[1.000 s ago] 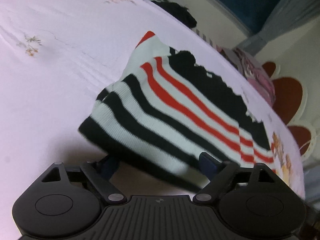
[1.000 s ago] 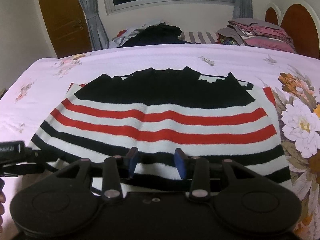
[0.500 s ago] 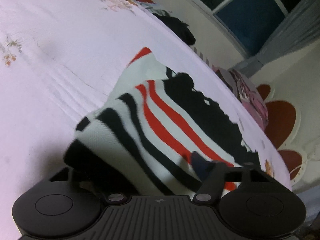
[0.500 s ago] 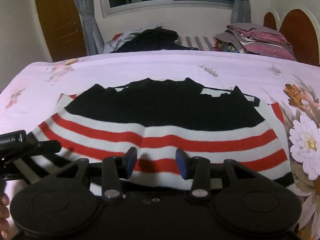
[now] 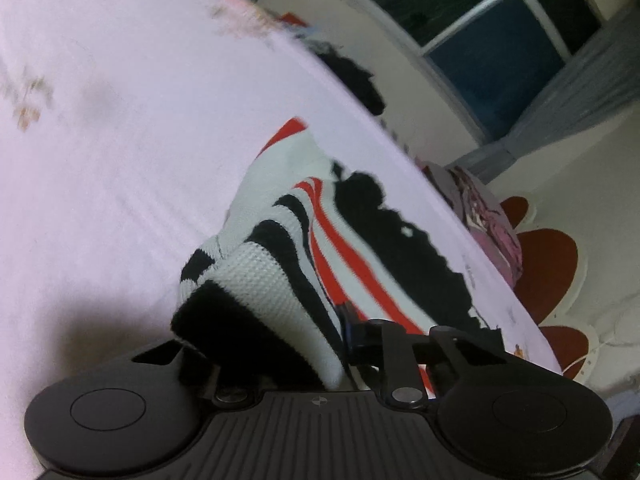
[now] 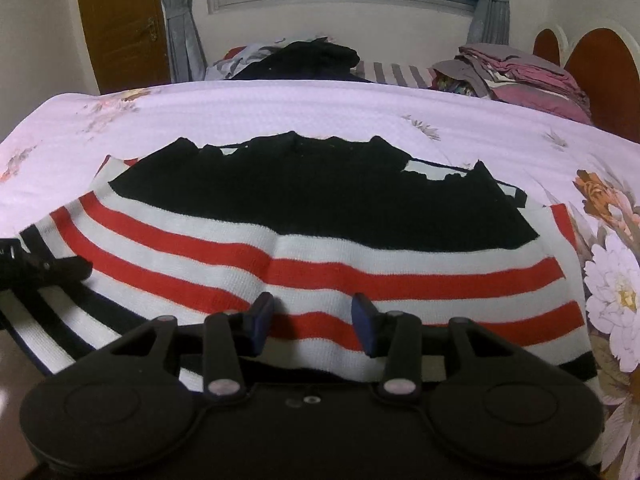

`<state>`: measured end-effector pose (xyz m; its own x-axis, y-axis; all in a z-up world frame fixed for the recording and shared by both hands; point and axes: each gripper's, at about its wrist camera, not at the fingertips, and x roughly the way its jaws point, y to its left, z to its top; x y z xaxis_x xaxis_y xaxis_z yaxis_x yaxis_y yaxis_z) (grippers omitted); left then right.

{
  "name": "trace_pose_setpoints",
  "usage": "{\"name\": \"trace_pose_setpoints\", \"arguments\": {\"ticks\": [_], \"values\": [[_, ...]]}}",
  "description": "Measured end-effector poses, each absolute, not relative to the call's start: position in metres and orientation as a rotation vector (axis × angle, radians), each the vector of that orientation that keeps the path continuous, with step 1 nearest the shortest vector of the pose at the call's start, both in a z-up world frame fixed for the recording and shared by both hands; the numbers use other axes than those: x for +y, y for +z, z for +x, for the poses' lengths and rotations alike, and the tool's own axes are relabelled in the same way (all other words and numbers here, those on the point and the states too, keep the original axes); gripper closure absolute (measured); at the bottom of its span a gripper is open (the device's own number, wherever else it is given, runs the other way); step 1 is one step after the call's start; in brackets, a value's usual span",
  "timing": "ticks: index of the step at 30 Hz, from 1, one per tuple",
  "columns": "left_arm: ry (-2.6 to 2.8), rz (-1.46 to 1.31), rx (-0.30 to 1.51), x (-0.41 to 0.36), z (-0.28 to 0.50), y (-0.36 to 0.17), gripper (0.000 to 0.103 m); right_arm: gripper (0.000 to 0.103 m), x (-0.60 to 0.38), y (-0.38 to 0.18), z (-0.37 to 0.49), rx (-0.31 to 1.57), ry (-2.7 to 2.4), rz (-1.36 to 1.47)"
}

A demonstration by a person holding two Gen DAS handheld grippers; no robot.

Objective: Fold small clothes

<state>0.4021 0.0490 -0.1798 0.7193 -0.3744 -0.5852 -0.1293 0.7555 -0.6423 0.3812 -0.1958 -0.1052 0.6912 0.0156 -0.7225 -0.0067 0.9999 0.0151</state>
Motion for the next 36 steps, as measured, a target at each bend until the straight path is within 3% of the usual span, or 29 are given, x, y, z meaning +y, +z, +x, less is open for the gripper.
{"name": "trace_pose_setpoints", "arguments": {"ticks": [15,21,25,27,31,36], "values": [[-0.459,-0.375,0.581,-0.062,0.419,-0.080,0.083,0.059,-0.264,-0.075,0.353,0.733,-0.037,0.160],[-0.635,-0.225,0.600,-0.149,0.412,-0.079,0.083,0.059,-0.314,-0.071,0.324,0.716,-0.136,0.194],[-0.663,-0.084,0.673,-0.196,0.403,-0.106,0.082,0.059,-0.346,-0.074,0.307,0.725,-0.205,0.217],[-0.653,-0.003,0.674,-0.205,0.394,-0.114,0.078,0.059,-0.359,-0.074,0.298,0.726,-0.226,0.229],[-0.695,0.063,0.657,-0.206,0.373,-0.110,0.027,0.057,-0.375,-0.067,0.295,0.714,-0.208,0.270],[-0.735,0.133,0.647,-0.193,0.339,-0.089,0.024,0.051,-0.382,-0.052,0.311,0.678,-0.127,0.329]]}}
